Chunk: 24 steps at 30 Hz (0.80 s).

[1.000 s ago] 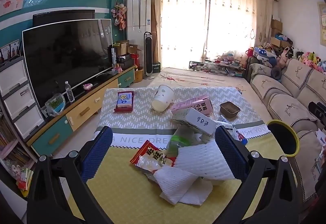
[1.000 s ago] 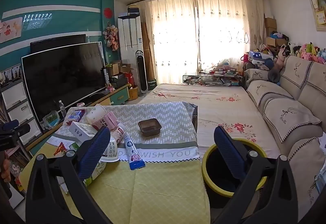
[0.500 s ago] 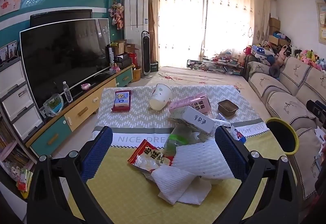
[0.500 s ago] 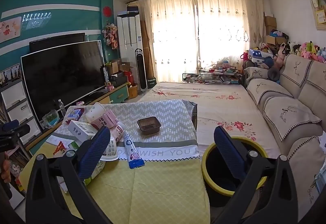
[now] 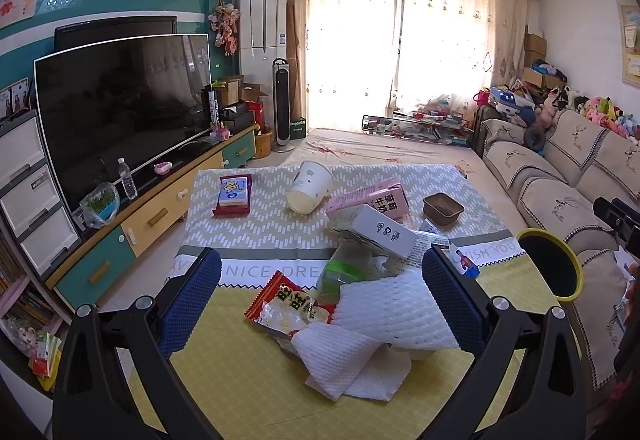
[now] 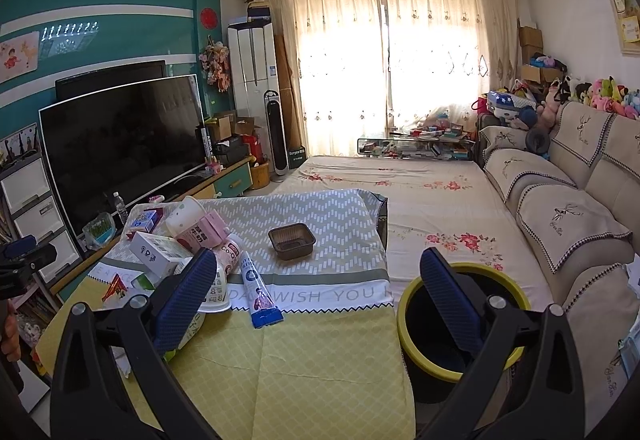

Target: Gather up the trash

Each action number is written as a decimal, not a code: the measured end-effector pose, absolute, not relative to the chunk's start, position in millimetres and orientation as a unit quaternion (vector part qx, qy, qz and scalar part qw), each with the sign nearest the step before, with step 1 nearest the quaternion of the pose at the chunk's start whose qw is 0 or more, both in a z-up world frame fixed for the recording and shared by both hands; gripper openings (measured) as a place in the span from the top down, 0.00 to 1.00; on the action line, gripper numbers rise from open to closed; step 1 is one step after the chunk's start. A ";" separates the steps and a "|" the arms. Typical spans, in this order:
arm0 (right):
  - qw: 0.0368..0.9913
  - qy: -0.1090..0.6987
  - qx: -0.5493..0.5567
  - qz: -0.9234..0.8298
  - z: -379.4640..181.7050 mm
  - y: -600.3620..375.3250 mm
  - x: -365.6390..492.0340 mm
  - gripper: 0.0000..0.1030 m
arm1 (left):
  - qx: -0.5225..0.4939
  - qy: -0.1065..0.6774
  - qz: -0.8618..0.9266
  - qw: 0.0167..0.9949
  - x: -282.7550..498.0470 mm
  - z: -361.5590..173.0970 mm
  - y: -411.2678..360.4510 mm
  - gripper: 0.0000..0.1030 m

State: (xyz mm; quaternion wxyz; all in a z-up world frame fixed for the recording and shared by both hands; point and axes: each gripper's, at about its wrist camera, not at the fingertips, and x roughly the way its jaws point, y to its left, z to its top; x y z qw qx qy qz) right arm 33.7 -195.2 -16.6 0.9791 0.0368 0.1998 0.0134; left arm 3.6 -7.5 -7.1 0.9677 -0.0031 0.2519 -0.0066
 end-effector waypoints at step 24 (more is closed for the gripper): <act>0.979 0.202 0.038 0.012 -20.1 -196.2 34.6 0.06 | -0.004 0.255 -0.013 0.967 4.2 -9.1 -10.1 0.04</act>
